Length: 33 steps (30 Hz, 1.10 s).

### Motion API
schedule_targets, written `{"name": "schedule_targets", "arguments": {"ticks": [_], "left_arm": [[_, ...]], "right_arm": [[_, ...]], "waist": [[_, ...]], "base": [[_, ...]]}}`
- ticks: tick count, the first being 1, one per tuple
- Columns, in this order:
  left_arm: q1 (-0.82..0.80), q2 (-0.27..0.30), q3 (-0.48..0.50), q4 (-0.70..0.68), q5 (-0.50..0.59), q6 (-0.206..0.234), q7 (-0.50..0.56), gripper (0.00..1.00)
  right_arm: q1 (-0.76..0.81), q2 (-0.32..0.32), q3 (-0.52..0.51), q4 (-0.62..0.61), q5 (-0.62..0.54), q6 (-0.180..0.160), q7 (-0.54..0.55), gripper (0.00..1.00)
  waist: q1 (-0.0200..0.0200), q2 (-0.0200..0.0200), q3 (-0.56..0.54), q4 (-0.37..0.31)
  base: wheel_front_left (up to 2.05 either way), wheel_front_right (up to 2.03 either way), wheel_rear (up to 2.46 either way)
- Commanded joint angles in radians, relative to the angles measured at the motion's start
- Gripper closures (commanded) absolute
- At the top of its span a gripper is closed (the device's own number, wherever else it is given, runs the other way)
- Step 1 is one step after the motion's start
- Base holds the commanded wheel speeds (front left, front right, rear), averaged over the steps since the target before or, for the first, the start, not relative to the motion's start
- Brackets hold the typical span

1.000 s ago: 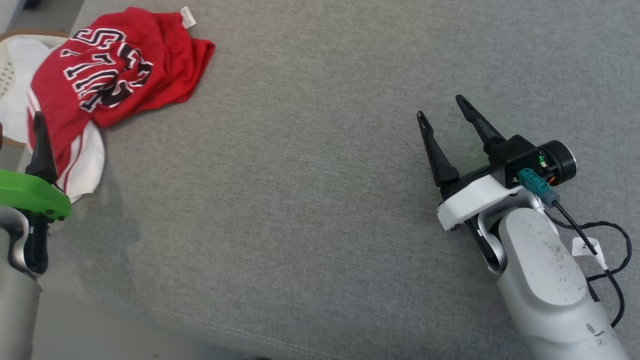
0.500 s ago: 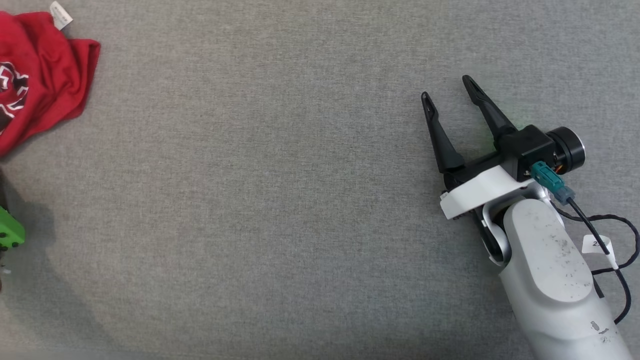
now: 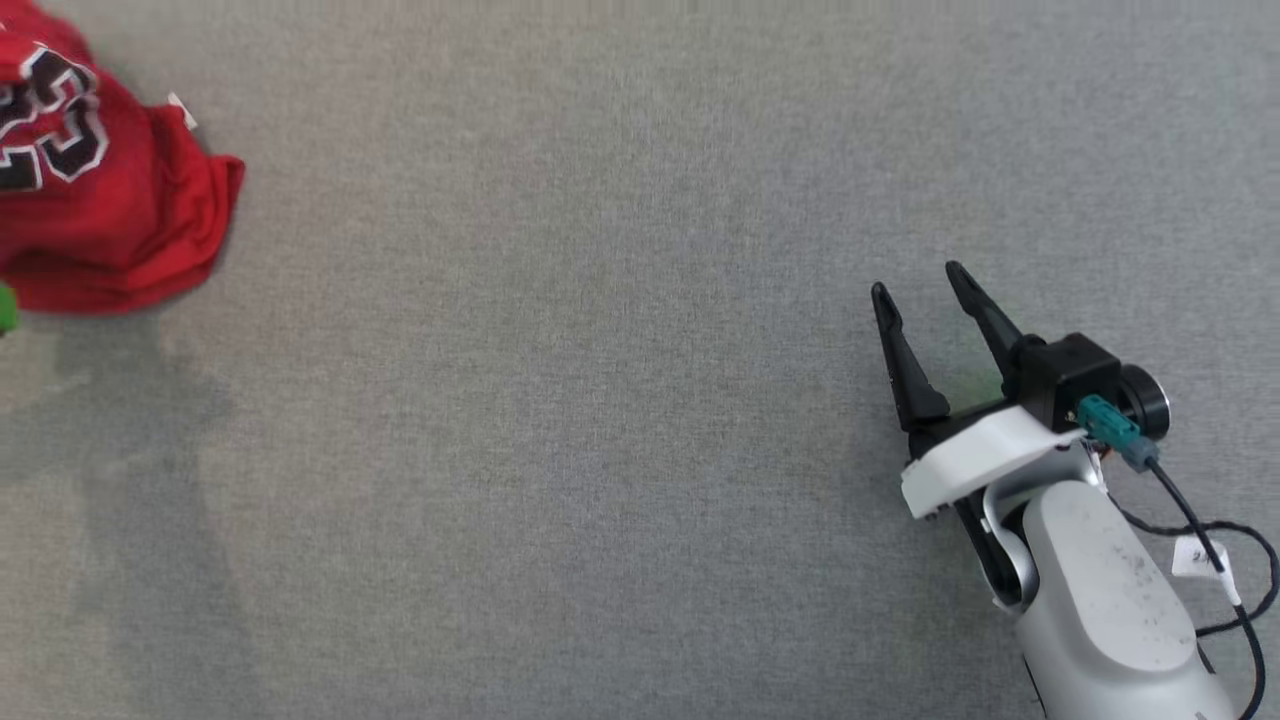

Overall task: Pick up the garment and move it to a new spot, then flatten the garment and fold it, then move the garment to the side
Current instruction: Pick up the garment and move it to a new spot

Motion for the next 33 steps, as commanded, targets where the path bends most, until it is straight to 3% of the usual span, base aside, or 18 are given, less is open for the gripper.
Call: {"name": "schedule_targets", "arguments": {"ticks": [1,7,12,20,24,25,26,27,28,33], "left_arm": [[0.028,-0.02,0.022,-0.054,0.048,-0.005,-0.003,1.0],[0.068,-0.127,0.069,-0.25,0.147,-0.04,-0.003,1.0],[0.081,-0.221,0.056,-0.345,0.145,-0.054,-0.003,1.0],[0.115,-0.366,-0.084,-0.415,0.117,-0.062,-0.002,1.0],[0.147,-0.39,-0.197,-0.388,0.125,-0.062,-0.002,1.0],[0.155,-0.389,-0.21,-0.381,0.129,-0.062,-0.002,0.86],[0.17,-0.394,-0.228,-0.366,0.133,-0.062,-0.002,0.52],[0.183,-0.398,-0.238,-0.355,0.135,-0.062,-0.002,0.07],[0.199,-0.404,-0.245,-0.342,0.132,-0.062,-0.002,0.0],[0.289,-0.411,-0.225,-0.275,0.14,-0.062,-0.002,0.0]], "right_arm": [[0.032,-0.005,-0.001,0.005,0.013,-0.002,0.0,0.0],[0.094,-0.005,-0.006,0.005,0.045,-0.002,0.0,0.0],[0.127,-0.005,0.006,-0.004,0.06,-0.002,0.0,0.0],[0.152,-0.004,0.016,-0.022,0.062,-0.002,0.0,0.0],[0.16,-0.004,0.034,-0.027,0.074,-0.002,0.0,0.0],[0.161,-0.004,0.044,-0.028,0.077,-0.002,0.0,0.0],[0.163,-0.004,0.048,-0.029,0.076,-0.002,0.0,0.0],[0.165,-0.005,0.047,-0.03,0.076,-0.002,0.0,0.0],[0.167,-0.005,0.047,-0.029,0.076,-0.002,0.0,0.0],[0.177,-0.004,0.04,-0.02,0.075,-0.002,0.0,0.0]], "waist": [[-0.0001,0.0,-0.119,-0.021],[-0.0001,0.0,-0.203,-0.103],[-0.0001,0.0,-0.233,-0.199],[-0.0001,0.0,-0.237,-0.362],[-0.0001,0.0,-0.226,-0.428],[-0.0001,0.0,-0.224,-0.442],[-0.0001,0.0,-0.222,-0.452],[-0.0001,0.0,-0.221,-0.459],[-0.0001,0.0,-0.22,-0.465],[-0.0001,0.0,-0.226,-0.465]], "base": [[0.0,0.0,0.0],[0.0,0.0,0.0],[0.0,0.0,0.0],[0.0,0.0,0.0],[0.0,0.0,0.0],[0.0,0.0,0.0],[0.0,0.0,0.0],[0.0,0.0,0.0],[0.0,0.0,0.0],[0.0,0.0,0.0]]}}
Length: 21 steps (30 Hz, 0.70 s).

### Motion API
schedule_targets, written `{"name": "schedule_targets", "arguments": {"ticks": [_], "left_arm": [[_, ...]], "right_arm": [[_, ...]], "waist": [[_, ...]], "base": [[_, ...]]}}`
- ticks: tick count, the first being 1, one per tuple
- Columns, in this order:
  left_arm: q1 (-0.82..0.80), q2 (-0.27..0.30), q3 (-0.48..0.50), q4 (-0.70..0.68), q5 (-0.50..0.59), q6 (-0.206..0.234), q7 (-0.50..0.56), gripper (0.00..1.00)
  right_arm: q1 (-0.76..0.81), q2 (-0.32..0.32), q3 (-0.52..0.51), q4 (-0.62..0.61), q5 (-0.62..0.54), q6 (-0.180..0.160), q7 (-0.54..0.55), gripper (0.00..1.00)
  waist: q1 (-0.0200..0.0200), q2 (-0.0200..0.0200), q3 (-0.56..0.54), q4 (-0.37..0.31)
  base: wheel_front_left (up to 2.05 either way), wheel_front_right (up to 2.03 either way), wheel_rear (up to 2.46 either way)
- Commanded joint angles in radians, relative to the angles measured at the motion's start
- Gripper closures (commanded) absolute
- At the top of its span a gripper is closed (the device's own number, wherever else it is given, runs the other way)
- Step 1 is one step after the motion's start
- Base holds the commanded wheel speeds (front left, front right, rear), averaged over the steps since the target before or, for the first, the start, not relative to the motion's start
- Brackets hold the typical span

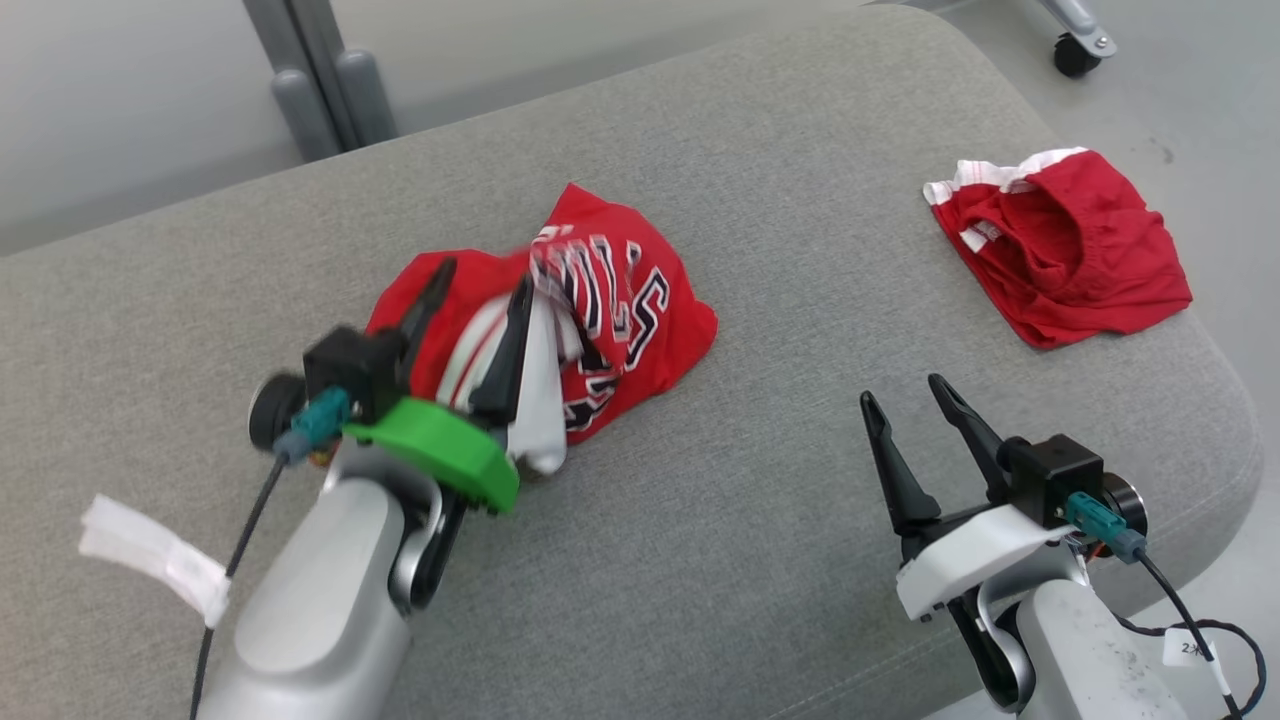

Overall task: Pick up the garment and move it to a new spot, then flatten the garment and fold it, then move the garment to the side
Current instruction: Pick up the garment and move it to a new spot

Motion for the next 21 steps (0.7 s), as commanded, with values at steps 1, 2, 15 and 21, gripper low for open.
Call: {"name": "schedule_targets", "arguments": {"ticks": [1,2,15,21], "left_arm": [[0.044,0.0,0.013,0.017,0.007,-0.004,0.0,0.0],[0.06,-0.001,0.022,0.023,0.009,-0.003,0.0,0.0],[0.359,-0.022,0.271,-0.046,0.079,-0.003,0.0,0.0],[0.492,-0.054,0.417,-0.109,0.151,-0.003,0.0,0.0]], "right_arm": [[0.019,-0.003,-0.007,0.006,0.004,-0.002,0.0,0.0],[0.019,-0.003,-0.012,0.008,0.006,-0.002,0.0,0.0],[0.058,-0.004,-0.059,0.05,0.006,-0.002,0.0,0.0],[0.095,-0.004,-0.069,0.082,-0.028,-0.002,0.0,0.0]], "waist": [[0.0,-0.0001,-0.009,-0.008],[0.0,-0.0001,-0.012,-0.002],[0.0,-0.0001,-0.085,0.126],[0.0,-0.0001,-0.123,0.181]], "base": [[0.0,0.0,0.0],[0.0,0.0,0.0],[0.0,0.0,0.0],[0.0,0.0,0.0]]}}
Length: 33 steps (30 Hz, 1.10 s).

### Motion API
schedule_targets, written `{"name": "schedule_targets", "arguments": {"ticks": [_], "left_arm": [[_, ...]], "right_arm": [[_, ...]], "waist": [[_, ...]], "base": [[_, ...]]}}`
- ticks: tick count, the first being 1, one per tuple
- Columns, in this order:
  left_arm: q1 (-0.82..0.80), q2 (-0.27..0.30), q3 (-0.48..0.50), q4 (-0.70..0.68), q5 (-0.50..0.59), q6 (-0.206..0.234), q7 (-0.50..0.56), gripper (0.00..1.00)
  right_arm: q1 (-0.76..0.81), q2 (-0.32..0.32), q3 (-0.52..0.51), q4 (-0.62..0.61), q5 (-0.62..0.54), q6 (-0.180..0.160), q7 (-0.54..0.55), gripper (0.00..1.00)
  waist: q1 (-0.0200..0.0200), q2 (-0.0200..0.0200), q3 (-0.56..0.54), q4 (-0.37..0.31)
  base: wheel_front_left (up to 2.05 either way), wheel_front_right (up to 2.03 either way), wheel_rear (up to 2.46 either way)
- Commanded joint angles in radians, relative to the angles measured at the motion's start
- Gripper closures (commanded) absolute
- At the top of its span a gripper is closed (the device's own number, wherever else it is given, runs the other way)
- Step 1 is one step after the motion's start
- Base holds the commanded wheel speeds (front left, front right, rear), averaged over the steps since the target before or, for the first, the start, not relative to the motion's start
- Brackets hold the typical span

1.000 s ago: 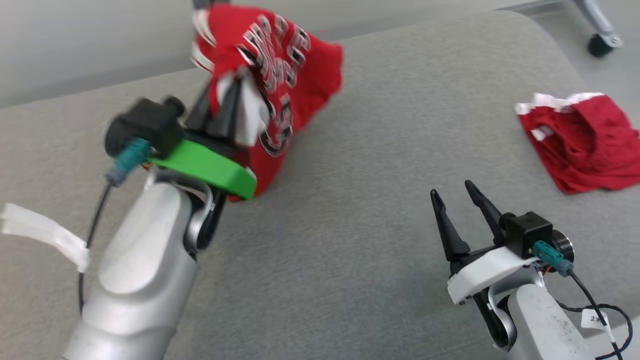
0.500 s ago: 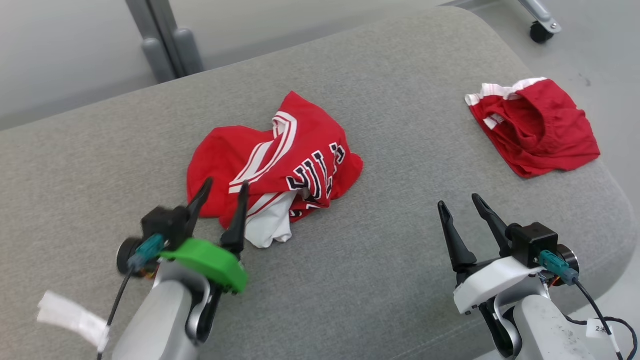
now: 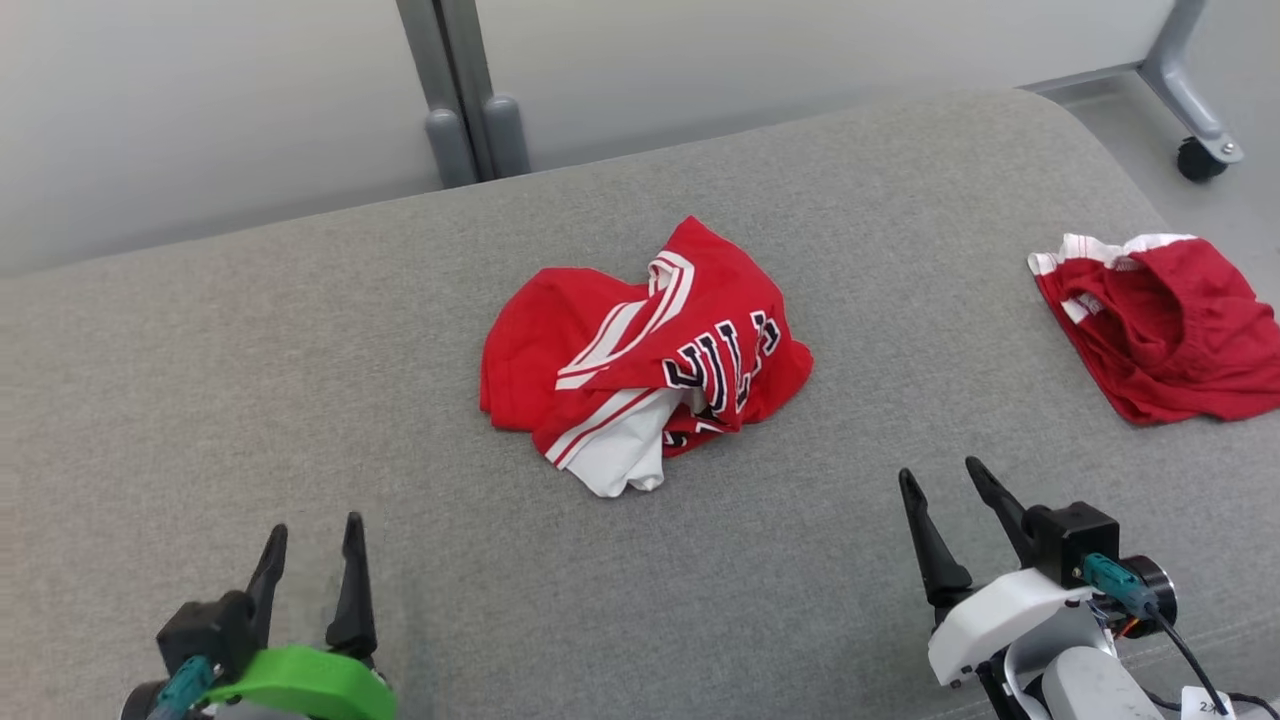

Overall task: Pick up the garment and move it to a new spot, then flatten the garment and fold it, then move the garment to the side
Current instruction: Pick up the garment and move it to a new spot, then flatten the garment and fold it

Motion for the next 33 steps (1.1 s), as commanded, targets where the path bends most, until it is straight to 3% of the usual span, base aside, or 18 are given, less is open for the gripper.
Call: {"name": "schedule_targets", "arguments": {"ticks": [1,5,13,20,25,33], "left_arm": [[0.034,-0.01,0.025,-0.013,0.017,-0.003,0.0,0.0],[0.107,-0.03,0.088,-0.043,0.059,-0.003,0.0,0.0],[0.121,-0.05,0.117,-0.077,0.082,-0.003,0.0,0.0],[0.075,-0.052,0.051,-0.085,0.08,-0.003,0.0,0.0],[0.041,-0.039,-0.005,-0.07,0.052,-0.003,0.0,0.0],[-0.028,-0.006,-0.106,-0.038,-0.044,-0.003,0.0,0.0]], "right_arm": [[0.017,-0.004,-0.001,0.006,-0.006,-0.002,0.0,0.0],[0.033,-0.004,-0.004,0.023,-0.008,-0.002,0.0,0.0],[0.004,-0.004,0.065,0.035,-0.035,-0.002,0.0,0.0],[-0.118,-0.004,0.272,0.038,-0.023,-0.002,0.0,0.0],[-0.232,-0.005,0.397,0.124,0.002,-0.002,0.0,0.0],[-0.357,-0.005,0.393,0.356,0.038,-0.002,0.0,0.0]], "waist": [[0.0,-0.0001,-0.036,0.042],[0.0,-0.0001,-0.042,0.071],[0.0,-0.0001,-0.019,0.122],[0.0,-0.0001,0.032,0.19],[0.0,-0.0001,0.084,0.254],[0.0,-0.0001,0.15,0.343]], "base": [[0.0,0.0,0.0],[0.0,0.0,0.0],[0.0,0.0,0.0],[0.0,0.0,0.0],[0.0,0.0,0.0],[0.0,0.0,0.0]]}}
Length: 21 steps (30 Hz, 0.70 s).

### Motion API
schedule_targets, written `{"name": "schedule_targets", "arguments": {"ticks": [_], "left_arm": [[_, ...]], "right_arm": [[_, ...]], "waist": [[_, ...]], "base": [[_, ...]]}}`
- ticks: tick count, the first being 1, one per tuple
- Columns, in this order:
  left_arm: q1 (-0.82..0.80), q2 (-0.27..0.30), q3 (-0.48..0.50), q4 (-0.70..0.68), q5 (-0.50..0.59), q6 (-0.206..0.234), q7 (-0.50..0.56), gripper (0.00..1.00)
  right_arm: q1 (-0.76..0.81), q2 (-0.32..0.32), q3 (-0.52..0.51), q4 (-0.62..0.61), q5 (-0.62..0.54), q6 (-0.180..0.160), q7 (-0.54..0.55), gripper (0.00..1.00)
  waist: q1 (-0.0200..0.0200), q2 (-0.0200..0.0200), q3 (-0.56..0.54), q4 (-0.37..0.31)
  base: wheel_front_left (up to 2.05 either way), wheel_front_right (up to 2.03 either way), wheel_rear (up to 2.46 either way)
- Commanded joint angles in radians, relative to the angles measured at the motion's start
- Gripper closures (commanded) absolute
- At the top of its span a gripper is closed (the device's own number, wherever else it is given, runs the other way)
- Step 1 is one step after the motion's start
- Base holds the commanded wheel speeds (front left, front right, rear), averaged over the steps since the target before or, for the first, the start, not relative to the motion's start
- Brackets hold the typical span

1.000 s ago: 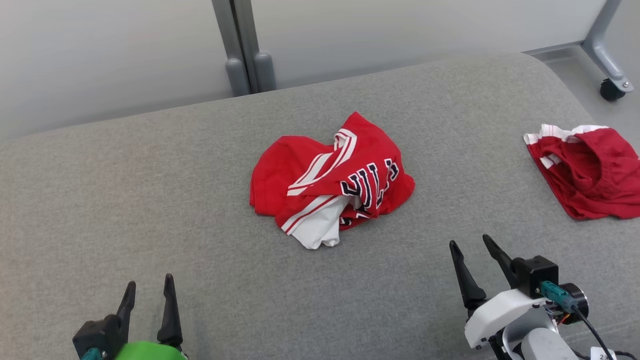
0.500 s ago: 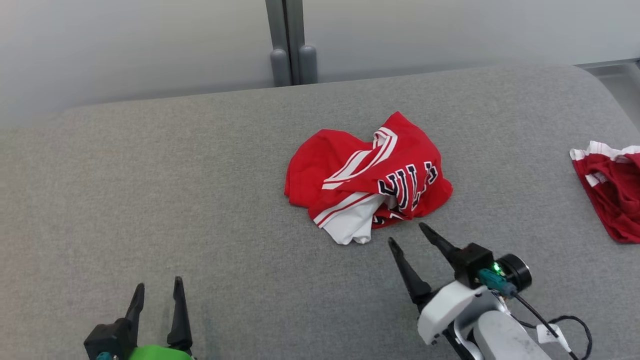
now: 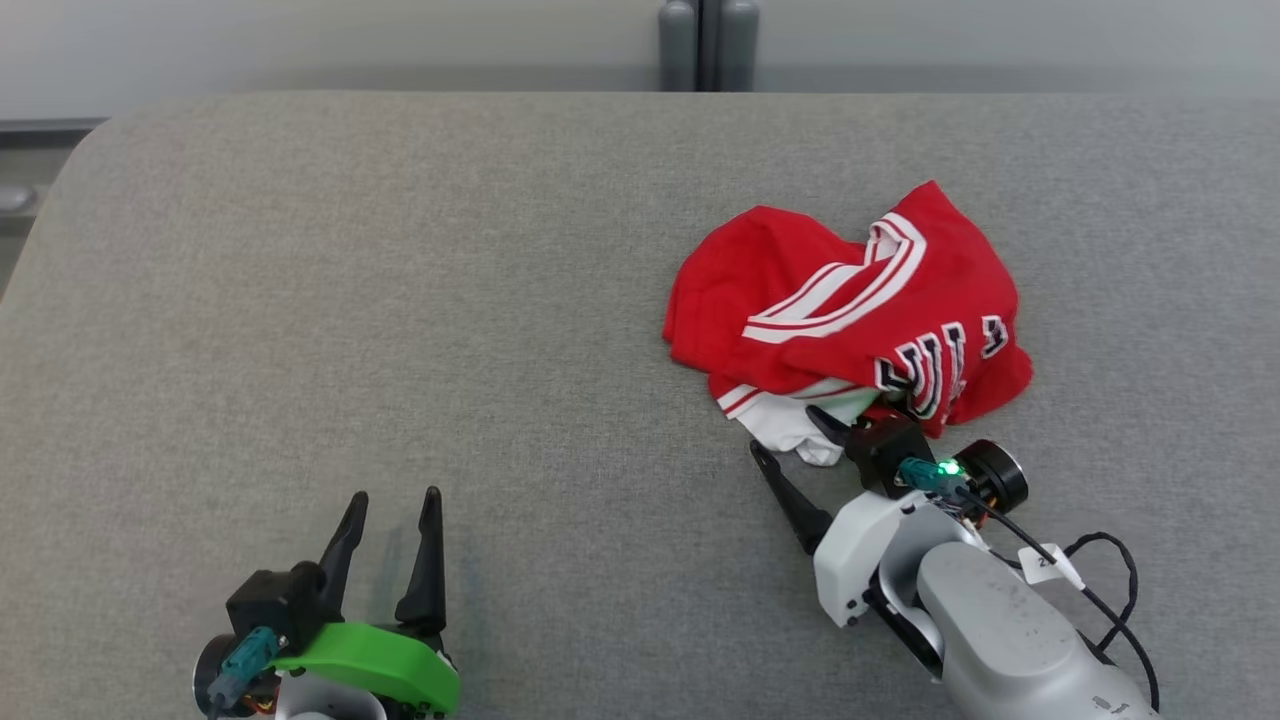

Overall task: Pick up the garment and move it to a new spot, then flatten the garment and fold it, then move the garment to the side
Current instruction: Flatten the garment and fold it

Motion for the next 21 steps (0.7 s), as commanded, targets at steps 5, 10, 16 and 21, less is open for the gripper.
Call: {"name": "schedule_targets", "arguments": {"ticks": [5,10,16,21], "left_arm": [[-0.035,0.019,-0.019,-0.009,-0.025,-0.003,0.0,0.0],[-0.038,0.026,-0.022,-0.014,-0.041,-0.003,0.0,0.0],[-0.031,0.017,-0.025,-0.005,-0.031,-0.003,0.0,0.0],[-0.018,0.012,-0.052,0.008,-0.019,-0.003,0.0,0.0]], "right_arm": [[-0.03,-0.005,0.014,0.121,0.025,-0.002,0.005,0.56],[-0.033,-0.001,0.08,0.103,0.085,0.0,0.008,1.0],[-0.132,-0.005,0.13,-0.107,0.172,-0.001,0.0,1.0],[-0.34,-0.005,0.143,-0.268,0.231,-0.001,0.0,1.0]], "waist": [[0.0,0.0,0.069,0.078],[0.0,0.0,0.071,0.075],[0.0,0.0,0.044,0.074],[0.0,0.0,0.004,0.096]], "base": [[0.0,0.0,0.0],[0.0,0.0,0.0],[0.0,0.0,0.0],[0.0,0.0,0.0]]}}
